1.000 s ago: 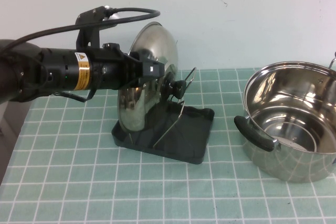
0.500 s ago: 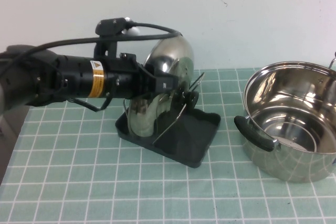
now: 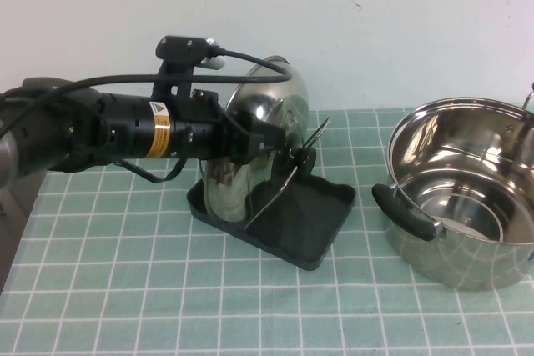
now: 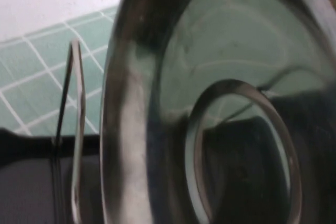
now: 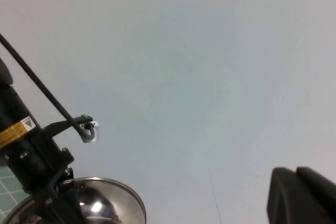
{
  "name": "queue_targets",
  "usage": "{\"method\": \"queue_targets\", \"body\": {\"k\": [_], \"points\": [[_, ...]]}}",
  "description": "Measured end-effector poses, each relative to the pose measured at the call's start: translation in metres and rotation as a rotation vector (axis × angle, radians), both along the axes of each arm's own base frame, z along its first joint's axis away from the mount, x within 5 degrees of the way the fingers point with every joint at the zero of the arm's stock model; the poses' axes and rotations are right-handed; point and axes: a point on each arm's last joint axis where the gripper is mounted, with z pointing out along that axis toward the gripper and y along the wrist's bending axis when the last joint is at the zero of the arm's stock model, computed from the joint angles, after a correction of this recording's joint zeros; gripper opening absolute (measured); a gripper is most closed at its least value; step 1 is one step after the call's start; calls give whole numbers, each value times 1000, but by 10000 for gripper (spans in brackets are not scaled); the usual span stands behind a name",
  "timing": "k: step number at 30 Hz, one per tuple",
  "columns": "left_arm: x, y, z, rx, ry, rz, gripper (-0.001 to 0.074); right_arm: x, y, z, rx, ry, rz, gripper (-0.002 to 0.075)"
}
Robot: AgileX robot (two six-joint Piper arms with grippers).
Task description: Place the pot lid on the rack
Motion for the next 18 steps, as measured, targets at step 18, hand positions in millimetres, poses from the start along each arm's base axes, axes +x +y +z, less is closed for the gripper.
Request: {"method": "queue_targets", "body": {"k": [18], "points": [[-43, 40, 122, 138, -588, 241, 326, 12, -22, 4, -57, -87, -293, -1]]}}
